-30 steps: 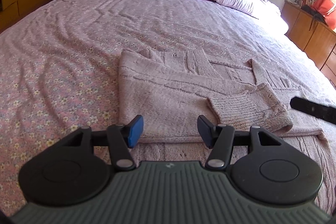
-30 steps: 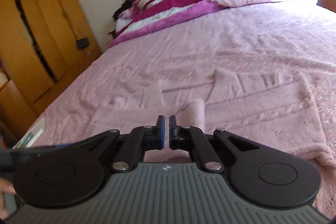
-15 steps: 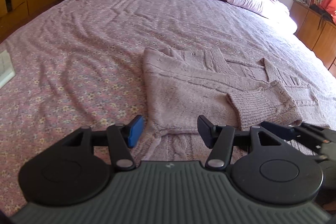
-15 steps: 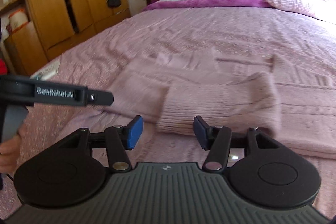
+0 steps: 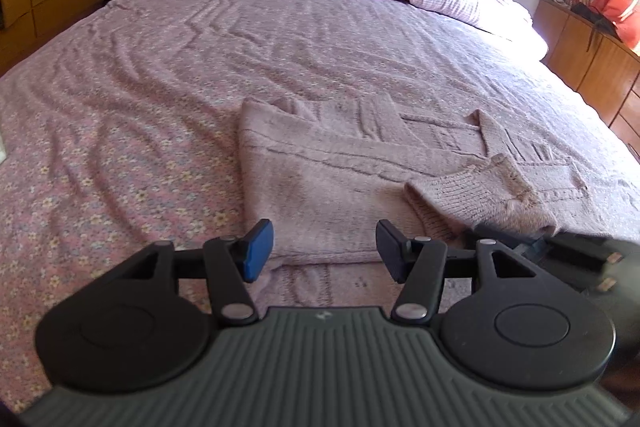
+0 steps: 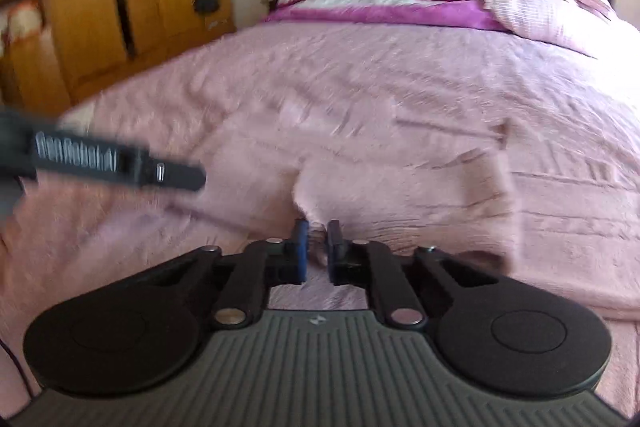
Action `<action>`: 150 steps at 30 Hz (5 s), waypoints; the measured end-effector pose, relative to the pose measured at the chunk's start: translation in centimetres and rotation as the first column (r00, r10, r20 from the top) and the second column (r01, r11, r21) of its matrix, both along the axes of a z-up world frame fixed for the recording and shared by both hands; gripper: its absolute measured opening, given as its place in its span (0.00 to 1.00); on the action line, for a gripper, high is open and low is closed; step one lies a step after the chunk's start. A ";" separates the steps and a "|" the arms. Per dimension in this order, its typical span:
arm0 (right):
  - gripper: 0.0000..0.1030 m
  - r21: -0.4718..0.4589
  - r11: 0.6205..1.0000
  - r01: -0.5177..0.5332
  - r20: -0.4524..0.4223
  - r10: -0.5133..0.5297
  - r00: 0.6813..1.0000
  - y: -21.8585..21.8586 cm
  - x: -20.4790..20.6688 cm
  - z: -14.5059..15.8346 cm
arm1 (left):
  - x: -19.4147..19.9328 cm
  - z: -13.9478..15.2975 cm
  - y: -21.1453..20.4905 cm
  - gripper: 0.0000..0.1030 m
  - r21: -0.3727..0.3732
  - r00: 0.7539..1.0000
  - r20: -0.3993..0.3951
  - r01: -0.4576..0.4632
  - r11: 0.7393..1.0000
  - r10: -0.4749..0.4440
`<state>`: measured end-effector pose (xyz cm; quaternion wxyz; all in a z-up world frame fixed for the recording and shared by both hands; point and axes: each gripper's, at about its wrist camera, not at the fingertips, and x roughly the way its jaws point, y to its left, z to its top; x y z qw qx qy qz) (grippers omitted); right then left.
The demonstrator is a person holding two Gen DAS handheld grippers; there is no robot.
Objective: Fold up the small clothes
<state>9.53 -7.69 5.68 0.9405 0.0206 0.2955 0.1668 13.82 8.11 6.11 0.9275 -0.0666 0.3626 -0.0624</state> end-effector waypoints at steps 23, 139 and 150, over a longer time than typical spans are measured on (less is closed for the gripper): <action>0.55 0.122 0.987 0.100 0.010 -0.102 0.995 -7.4 -0.9 2.4 | 1.7 -0.9 -0.4 0.57 0.043 1.000 -0.013 -0.016 0.999 0.016; 0.91 -0.189 0.974 0.127 -0.171 -0.160 0.972 -5.5 -26.2 -2.9 | -21.9 -6.7 -9.9 0.79 0.554 0.935 0.037 0.274 0.786 -0.351; 0.91 -0.146 0.984 0.099 -0.178 -0.124 0.976 -5.2 -26.1 -3.1 | -22.6 -8.3 -12.3 0.79 0.629 0.896 0.015 0.336 0.701 -0.443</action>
